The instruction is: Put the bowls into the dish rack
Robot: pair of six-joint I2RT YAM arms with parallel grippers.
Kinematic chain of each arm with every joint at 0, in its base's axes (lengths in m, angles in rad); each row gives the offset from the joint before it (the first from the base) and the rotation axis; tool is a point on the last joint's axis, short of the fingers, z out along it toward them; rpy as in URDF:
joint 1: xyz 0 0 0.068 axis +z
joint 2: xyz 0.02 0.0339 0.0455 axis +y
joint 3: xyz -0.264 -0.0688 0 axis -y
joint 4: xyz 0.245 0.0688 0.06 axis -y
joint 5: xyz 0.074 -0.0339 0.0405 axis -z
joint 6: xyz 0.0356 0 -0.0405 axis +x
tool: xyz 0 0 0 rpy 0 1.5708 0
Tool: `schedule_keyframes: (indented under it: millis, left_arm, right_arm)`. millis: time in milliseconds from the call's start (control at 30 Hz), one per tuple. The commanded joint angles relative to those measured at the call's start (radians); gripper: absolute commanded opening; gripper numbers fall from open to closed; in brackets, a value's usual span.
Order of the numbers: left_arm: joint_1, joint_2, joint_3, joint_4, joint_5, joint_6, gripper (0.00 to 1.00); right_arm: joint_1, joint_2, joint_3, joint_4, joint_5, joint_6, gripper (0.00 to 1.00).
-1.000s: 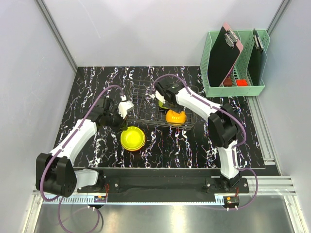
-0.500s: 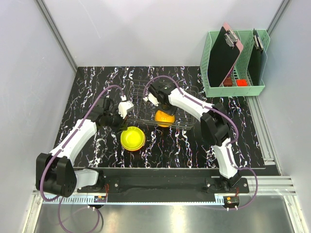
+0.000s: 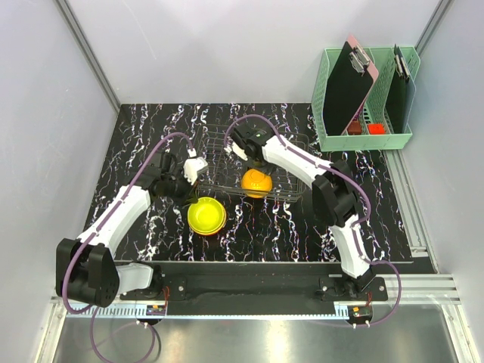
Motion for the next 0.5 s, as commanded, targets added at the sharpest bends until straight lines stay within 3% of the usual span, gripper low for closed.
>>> schedule_keyframes:
  millis: [0, 33, 100, 133, 200, 267, 467]
  left_arm:
    - [0.009, -0.043, 0.065, 0.022, 0.036, -0.001, 0.00]
    - [0.009, -0.048, 0.071, 0.019, 0.042, -0.002, 0.00]
    - [0.009, -0.065, 0.084, 0.015, 0.062, -0.004, 0.00]
    - [0.009, -0.078, 0.091, 0.013, 0.071, -0.007, 0.00]
    - [0.011, -0.091, 0.115, 0.006, 0.094, -0.010, 0.00]
    - [0.011, -0.111, 0.131, -0.005, 0.131, -0.008, 0.00]
    - [0.009, -0.150, 0.170, -0.027, 0.254, 0.005, 0.00]
  right_arm:
    - [-0.030, -0.070, 0.061, -0.003, -0.075, 0.035, 0.00]
    - [-0.035, -0.079, 0.073, -0.032, -0.114, 0.045, 0.02]
    - [-0.044, -0.104, 0.111, -0.060, -0.237, 0.072, 0.20]
    - [-0.043, -0.122, 0.125, -0.091, -0.283, 0.086, 0.38]
    - [-0.043, -0.145, 0.153, -0.112, -0.433, 0.094, 0.61]
    - [-0.043, -0.173, 0.179, -0.147, -0.578, 0.098, 0.76]
    - [-0.044, -0.216, 0.213, -0.221, -0.865, 0.075, 0.83]
